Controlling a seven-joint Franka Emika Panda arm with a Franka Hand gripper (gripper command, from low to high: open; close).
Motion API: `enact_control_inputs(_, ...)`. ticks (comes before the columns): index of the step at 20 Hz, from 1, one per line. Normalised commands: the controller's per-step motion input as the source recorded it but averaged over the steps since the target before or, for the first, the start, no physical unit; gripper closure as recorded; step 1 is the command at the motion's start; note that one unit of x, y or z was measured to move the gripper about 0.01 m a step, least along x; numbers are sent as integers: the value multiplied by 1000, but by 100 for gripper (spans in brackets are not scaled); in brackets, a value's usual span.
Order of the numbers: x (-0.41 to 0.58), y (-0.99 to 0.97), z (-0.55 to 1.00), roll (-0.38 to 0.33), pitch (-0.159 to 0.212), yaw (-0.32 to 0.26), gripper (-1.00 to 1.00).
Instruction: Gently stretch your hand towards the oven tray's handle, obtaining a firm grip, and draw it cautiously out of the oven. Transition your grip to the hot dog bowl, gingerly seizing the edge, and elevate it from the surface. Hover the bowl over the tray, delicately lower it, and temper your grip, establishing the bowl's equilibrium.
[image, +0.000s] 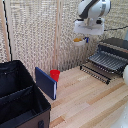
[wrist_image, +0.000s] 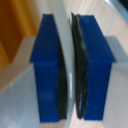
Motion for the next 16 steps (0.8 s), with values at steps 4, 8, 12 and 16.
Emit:
enact_control_inputs(4,-290,-717,0,21,40,-120,100)
enact_control_inputs(8,-251,-632,0,5,68,-94,100)
enact_control_inputs(12,-211,-494,-51,0,36,-75,100)
enact_control_inputs(16,-31,-340,-167,-18,38,-35,100)
